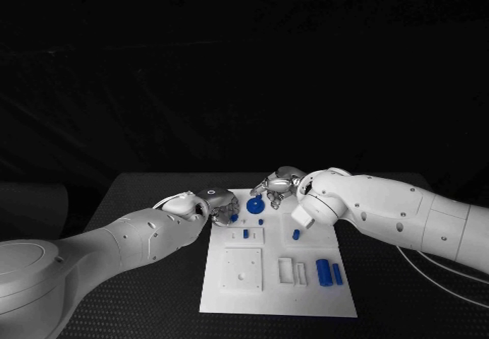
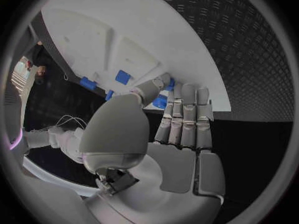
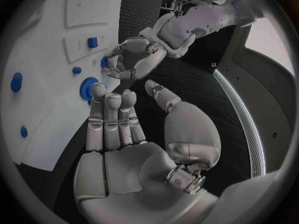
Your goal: Assemble the parts on the task board
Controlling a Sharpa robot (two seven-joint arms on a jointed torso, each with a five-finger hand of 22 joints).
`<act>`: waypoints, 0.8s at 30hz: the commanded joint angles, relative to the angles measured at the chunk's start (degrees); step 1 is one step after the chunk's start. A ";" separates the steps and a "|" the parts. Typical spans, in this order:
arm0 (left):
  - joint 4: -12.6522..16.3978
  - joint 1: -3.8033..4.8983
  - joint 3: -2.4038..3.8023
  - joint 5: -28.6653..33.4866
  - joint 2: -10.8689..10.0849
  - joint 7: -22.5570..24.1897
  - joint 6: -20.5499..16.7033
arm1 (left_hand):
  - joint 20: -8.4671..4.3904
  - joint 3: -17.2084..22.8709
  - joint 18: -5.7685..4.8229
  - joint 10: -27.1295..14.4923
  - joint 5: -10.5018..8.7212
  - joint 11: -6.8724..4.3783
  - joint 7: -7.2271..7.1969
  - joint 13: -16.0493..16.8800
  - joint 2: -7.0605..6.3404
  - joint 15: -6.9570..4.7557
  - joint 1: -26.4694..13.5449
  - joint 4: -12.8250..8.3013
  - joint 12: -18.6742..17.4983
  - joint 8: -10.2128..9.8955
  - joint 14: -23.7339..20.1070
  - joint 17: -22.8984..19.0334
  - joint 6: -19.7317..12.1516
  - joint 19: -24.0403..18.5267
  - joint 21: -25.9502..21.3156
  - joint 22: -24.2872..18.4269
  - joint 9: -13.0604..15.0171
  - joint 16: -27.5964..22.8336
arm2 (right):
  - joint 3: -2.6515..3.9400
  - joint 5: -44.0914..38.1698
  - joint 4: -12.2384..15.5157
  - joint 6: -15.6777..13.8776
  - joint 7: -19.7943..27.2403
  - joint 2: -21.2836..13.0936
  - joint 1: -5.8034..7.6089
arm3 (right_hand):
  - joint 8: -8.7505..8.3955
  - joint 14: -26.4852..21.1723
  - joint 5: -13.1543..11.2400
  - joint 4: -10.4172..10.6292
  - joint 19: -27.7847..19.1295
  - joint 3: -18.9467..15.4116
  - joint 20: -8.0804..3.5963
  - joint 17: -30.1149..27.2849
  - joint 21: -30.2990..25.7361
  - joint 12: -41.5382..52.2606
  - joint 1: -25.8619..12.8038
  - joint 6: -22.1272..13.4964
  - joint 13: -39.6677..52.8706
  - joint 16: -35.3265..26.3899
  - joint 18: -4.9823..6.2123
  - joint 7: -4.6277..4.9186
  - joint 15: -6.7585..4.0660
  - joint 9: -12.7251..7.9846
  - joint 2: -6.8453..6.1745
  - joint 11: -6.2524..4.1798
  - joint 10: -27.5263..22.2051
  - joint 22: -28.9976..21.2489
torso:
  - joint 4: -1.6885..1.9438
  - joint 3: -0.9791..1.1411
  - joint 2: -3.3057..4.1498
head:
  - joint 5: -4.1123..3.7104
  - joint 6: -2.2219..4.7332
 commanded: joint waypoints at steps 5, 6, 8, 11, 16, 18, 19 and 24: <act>-0.53 -1.75 -0.91 -1.40 0.28 -0.76 1.09 | -2.71 -3.43 0.22 3.14 -0.12 -0.32 1.06 -0.26 -1.48 -0.96 -4.02 1.38 2.54 1.15 1.50 0.08 2.06 1.41 0.98 1.13 0.15 1.21 | 0.05 -0.44 0.12 0.42 0.39 -0.15 0.04 | -0.31 -0.07 0.19 -0.02 -0.34 0.28 -0.10 0.08 0.38 -0.26 -0.42 0.02 0.12 0.31 0.87 0.48 -0.30 -0.07 0.01 0.05 -0.39 1.17 | 0.08 0.01 -0.09 | 0.14 -0.14; -0.59 -1.75 -0.91 -1.40 0.25 -0.91 0.71 | -2.76 -3.72 0.26 3.49 -0.12 -0.37 1.13 -0.26 -1.63 -1.02 -4.51 1.65 2.77 1.27 1.64 0.04 2.34 1.55 0.97 1.10 0.17 1.24 | 0.05 -0.44 0.11 0.40 0.40 -0.17 0.04 | -0.31 -0.07 0.19 -0.02 -0.34 0.28 -0.10 0.08 0.38 -0.26 -0.42 0.02 0.12 0.31 0.87 0.48 -0.30 -0.07 0.00 0.05 -0.39 1.17 | 0.08 -0.01 -0.10 | 0.14 -0.15; -0.66 -1.75 -0.91 -1.40 0.22 -1.19 0.05 | -2.84 -3.99 0.32 4.00 -0.12 -0.44 1.12 -0.28 -1.80 -1.10 -5.02 1.98 3.05 1.39 1.83 -0.02 2.68 1.74 0.94 1.05 0.21 1.27 | 0.05 -0.44 0.11 0.38 0.41 -0.18 0.06 | -0.31 -0.08 0.19 -0.01 -0.34 0.28 -0.10 0.08 0.39 -0.27 -0.43 0.02 0.13 0.31 0.87 0.48 -0.30 -0.07 0.00 0.05 -0.39 1.16 | 0.09 -0.01 -0.10 | 0.23 -0.09; -0.59 -1.75 -0.91 -1.40 0.03 -1.20 -0.68 | -3.00 -4.19 0.42 5.07 -0.09 -0.66 0.94 -0.28 -1.95 -1.29 -5.59 2.49 3.61 1.56 2.18 -0.12 3.17 2.13 0.90 1.00 0.25 1.32 | 0.05 -0.44 0.05 0.38 0.41 -0.24 0.06 | -0.32 -0.08 0.19 -0.01 -0.35 0.28 -0.10 0.08 0.40 -0.28 -0.43 0.02 0.14 0.31 0.87 0.48 -0.30 -0.07 0.00 0.05 -0.39 1.16 | 0.09 -0.03 -0.11 | 0.30 -0.06; -0.23 -1.75 -0.91 -1.27 -0.36 -0.54 -2.16 | -3.41 -3.92 0.54 7.36 0.42 -1.33 0.31 -0.31 -1.35 -1.87 -5.52 2.88 4.62 2.17 3.26 -0.35 4.71 3.09 0.91 0.96 0.53 1.38 | 0.05 -0.44 -0.15 0.34 0.44 -0.30 0.06 | -0.32 -0.08 0.19 -0.01 -0.36 0.28 -0.10 0.09 0.41 -0.29 -0.43 0.02 0.17 0.31 0.87 0.48 -0.30 -0.07 -0.01 0.05 -0.39 1.16 | 0.13 -0.09 -0.09 | 0.28 0.03; 0.05 -1.75 -0.90 -0.88 -0.62 -0.30 -2.81 | -3.53 -3.81 0.54 7.66 0.89 -1.45 0.23 -0.42 -1.26 -2.00 -5.46 2.89 4.66 2.20 3.53 -0.44 4.89 3.31 0.89 0.95 0.57 1.33 | 0.05 -0.44 -0.23 0.35 0.44 -0.32 0.06 | -0.31 -0.08 0.18 -0.01 -0.36 0.28 -0.10 0.09 0.42 -0.29 -0.44 0.02 0.18 0.31 0.87 0.48 -0.30 -0.07 -0.02 0.05 -0.39 1.16 | 0.09 -0.10 -0.08 | 0.32 0.09; 0.22 -1.74 -0.89 -0.74 -0.74 -0.21 -3.06 | -3.55 -3.80 0.54 7.76 1.02 -1.48 0.21 -0.45 -1.22 -2.03 -5.49 2.92 4.67 2.21 3.63 -0.46 4.95 3.38 0.89 0.95 0.58 1.33 | 0.05 -0.44 -0.25 0.35 0.44 -0.33 0.06 | -0.31 -0.08 0.18 -0.01 -0.36 0.28 -0.10 0.09 0.42 -0.30 -0.44 0.02 0.18 0.31 0.87 0.48 -0.30 -0.07 -0.03 0.05 -0.39 1.16 | 0.09 -0.11 -0.08 | 0.32 0.09; 0.86 -1.74 -0.87 -0.20 -1.09 -0.10 -3.83 | -3.68 -3.69 0.54 7.97 1.54 -1.55 0.24 -0.63 -1.26 -2.13 -5.38 2.83 4.59 2.07 3.88 -0.58 4.87 3.61 0.85 0.93 0.55 1.20 | 0.05 -0.44 -0.27 0.34 0.44 -0.37 0.06 | -0.31 -0.09 0.18 -0.01 -0.37 0.28 -0.10 0.09 0.44 -0.31 -0.44 0.03 0.21 0.31 0.87 0.48 -0.30 -0.07 -0.04 0.05 -0.39 1.16 | 0.12 -0.12 -0.09 | 0.40 0.17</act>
